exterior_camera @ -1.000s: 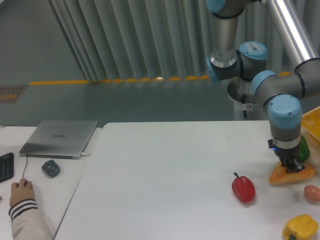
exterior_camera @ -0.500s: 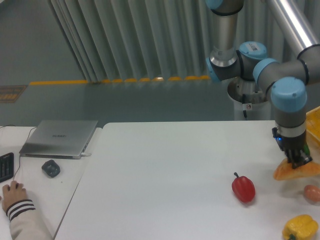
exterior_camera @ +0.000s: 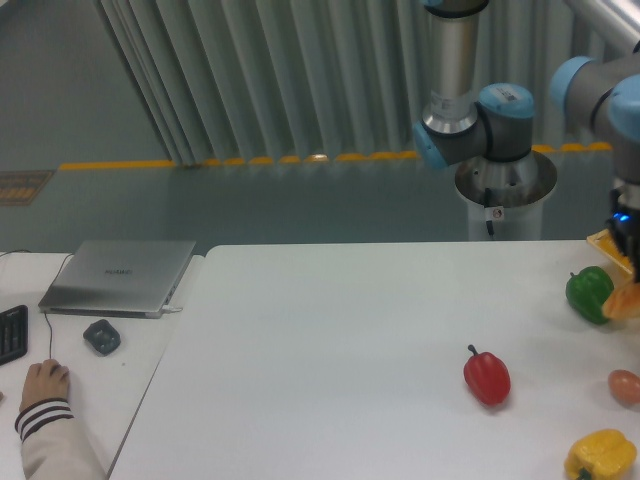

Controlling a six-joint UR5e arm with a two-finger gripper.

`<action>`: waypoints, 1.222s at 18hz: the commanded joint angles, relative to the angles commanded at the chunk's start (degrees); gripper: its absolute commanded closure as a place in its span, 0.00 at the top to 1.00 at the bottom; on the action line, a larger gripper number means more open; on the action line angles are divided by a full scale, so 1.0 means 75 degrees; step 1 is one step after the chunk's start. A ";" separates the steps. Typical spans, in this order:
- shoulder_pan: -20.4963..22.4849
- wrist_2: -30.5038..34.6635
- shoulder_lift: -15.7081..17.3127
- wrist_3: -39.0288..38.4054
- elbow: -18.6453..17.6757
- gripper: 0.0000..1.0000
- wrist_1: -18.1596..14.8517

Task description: Place the triangular bread in the basket

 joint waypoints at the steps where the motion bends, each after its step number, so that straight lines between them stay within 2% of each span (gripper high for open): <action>1: 0.0187 -0.0012 0.0024 0.0304 -0.0012 0.22 -0.0047; 6: 0.1277 -0.0187 0.0129 0.2425 -0.0105 0.25 -0.0211; 7: 0.1430 -0.0269 0.0141 0.2719 -0.0141 0.27 -0.0211; 9: 0.1583 -0.0386 0.0153 0.3118 -0.0199 0.39 -0.0211; 11: 0.1666 -0.0457 0.0153 0.3295 -0.0223 0.71 -0.0211; 12: 0.1677 -0.0480 0.0153 0.3307 -0.0246 1.00 -0.0199; 16: 0.1736 -0.0422 0.0188 0.3308 -0.0293 1.00 -0.0164; 18: 0.1795 -0.0539 0.0293 0.3215 -0.0584 1.00 -0.0153; 22: 0.1714 -0.0856 0.0282 0.3284 -0.0633 1.00 -0.0234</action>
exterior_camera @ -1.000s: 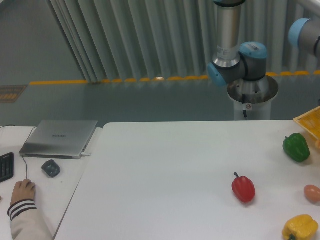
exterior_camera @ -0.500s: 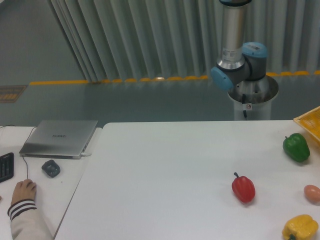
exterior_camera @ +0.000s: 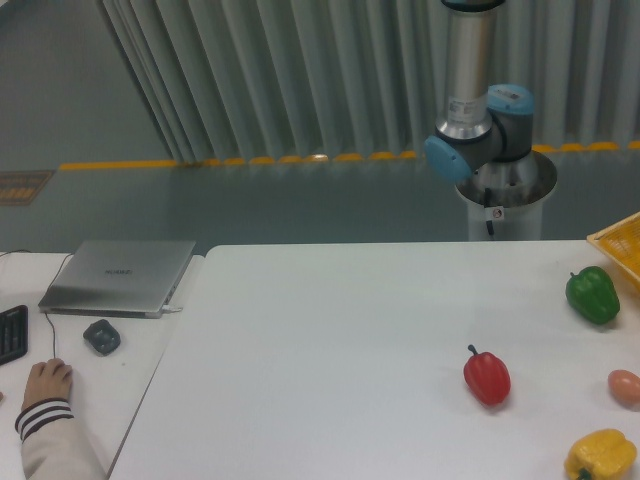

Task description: Place the triangular bread in the basket

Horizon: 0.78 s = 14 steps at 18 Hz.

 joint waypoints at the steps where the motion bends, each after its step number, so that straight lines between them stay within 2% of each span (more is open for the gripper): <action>1: -0.0129 -0.0012 0.0000 0.0000 0.0000 1.00 -0.0035; 7: -0.0831 0.0023 -0.0070 -0.0012 0.0094 1.00 -0.0012; 14: -0.1009 -0.0012 -0.0164 -0.0012 0.0176 1.00 0.0011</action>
